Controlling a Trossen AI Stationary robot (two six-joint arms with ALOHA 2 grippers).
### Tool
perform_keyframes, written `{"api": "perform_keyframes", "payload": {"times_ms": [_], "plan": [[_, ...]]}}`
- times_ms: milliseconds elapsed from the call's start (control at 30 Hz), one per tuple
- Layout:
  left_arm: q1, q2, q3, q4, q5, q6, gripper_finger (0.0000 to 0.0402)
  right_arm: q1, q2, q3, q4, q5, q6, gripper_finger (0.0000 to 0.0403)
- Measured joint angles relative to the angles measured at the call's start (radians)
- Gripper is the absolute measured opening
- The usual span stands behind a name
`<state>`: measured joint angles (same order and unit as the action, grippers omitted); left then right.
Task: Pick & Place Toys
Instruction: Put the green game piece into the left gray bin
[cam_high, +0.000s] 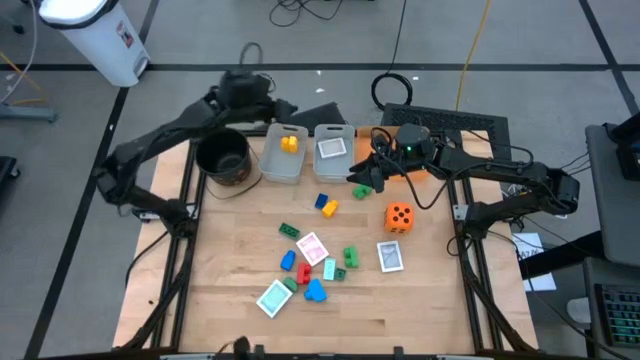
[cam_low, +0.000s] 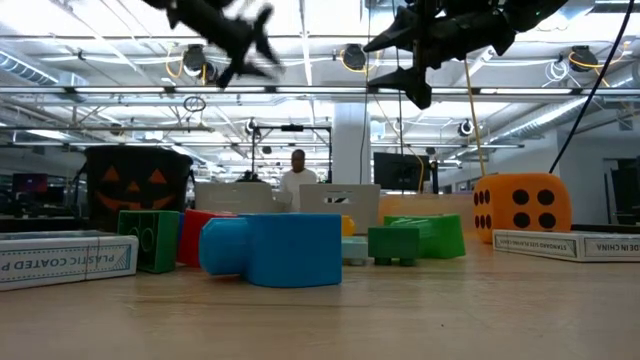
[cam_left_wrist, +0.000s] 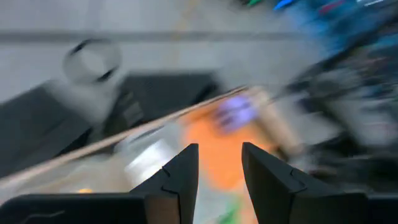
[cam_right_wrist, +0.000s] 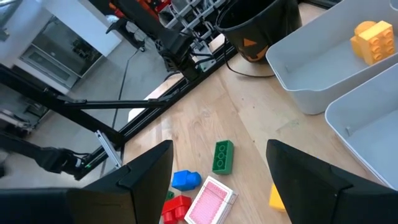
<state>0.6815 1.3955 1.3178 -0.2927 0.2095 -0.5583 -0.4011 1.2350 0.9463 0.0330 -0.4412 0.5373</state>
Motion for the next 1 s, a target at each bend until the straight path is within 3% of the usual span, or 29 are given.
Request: {"api": "perform_keyframes", "payload": {"times_ms": [200, 300, 433, 567, 800, 1000], "plan": [[-0.143, -0.114, 0.001, 0.377, 0.019, 0.019, 0.0127, 0.000, 0.000, 0.000, 0.001, 0.000, 0.000, 0.0251], [-0.243, -0.127, 0.002, 0.493, -0.055, 0.068, 0.0127, 0.000, 0.000, 0.000, 0.001, 0.000, 0.000, 0.0251], [-0.367, -0.117, -0.018, 0.505, -0.168, 0.109, 0.0127, 0.003, 0.000, 0.000, 0.001, 0.000, 0.000, 0.0251], [-0.479, -0.103, -0.119, 0.625, -0.219, 0.105, 0.0127, 0.016, 0.000, 0.000, 0.000, 0.000, 0.001, 0.0251], [-0.604, -0.115, -0.399, 0.998, -0.395, 0.047, 0.0127, 0.069, 0.000, 0.000, 0.000, -0.002, -0.001, 0.0251], [-0.686, -0.117, -0.476, 1.027, -0.406, -0.013, 0.0127, 0.127, 0.000, 0.000, -0.001, -0.004, -0.035, 0.0251]]}}
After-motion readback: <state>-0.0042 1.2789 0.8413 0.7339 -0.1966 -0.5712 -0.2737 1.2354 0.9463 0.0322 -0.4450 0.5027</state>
